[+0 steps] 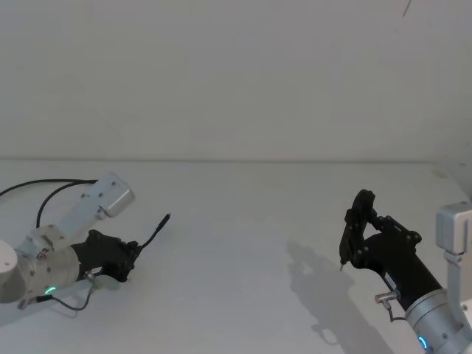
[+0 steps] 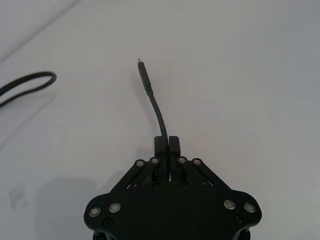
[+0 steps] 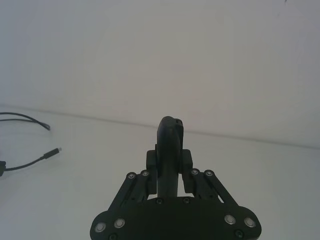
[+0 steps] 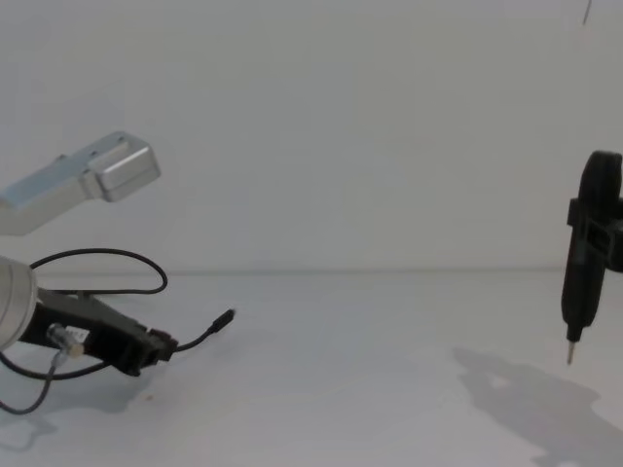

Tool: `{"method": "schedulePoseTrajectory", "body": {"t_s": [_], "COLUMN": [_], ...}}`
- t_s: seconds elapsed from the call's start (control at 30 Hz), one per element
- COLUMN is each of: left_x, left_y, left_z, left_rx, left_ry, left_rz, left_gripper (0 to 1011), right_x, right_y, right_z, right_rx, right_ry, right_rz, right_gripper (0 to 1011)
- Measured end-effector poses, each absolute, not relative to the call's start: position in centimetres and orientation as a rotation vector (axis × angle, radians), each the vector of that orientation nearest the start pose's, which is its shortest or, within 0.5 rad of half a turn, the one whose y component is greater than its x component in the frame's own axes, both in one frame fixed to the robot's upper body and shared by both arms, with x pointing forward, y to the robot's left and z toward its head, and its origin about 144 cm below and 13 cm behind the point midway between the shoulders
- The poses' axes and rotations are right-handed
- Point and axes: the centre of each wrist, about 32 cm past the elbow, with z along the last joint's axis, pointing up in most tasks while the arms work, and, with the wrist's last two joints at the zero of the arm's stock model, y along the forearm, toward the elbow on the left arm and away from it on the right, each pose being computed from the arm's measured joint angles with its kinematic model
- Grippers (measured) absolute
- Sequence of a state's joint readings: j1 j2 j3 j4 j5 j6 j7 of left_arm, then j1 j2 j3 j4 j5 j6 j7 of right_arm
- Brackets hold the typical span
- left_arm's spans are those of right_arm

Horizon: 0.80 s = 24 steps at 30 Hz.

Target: Pick up the data cable with the one hand.

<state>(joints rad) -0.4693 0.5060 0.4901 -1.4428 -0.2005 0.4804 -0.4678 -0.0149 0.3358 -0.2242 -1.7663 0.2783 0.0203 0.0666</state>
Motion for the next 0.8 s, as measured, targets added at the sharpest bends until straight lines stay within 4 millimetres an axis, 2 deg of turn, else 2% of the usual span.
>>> {"method": "schedulePoseTrajectory", "body": {"t_s": [0.5,0.8], "left_x": [56.0,56.4], "left_y": [25.4,24.9], "left_z": [123.7,124.1], "left_rx": [0.493,0.435], "left_ry": [-0.121,-0.18], "left_rz": [0.718,0.598], "left_gripper": [39,39], "right_x": [44.2,44.8], "right_y": [-24.4,-24.8], "right_z": [118.9,119.0], "right_rx": [0.13,0.225], "right_ry": [-0.165,-0.155], "right_rz": [-1.225,-1.181], "right_gripper": [279,279]}}
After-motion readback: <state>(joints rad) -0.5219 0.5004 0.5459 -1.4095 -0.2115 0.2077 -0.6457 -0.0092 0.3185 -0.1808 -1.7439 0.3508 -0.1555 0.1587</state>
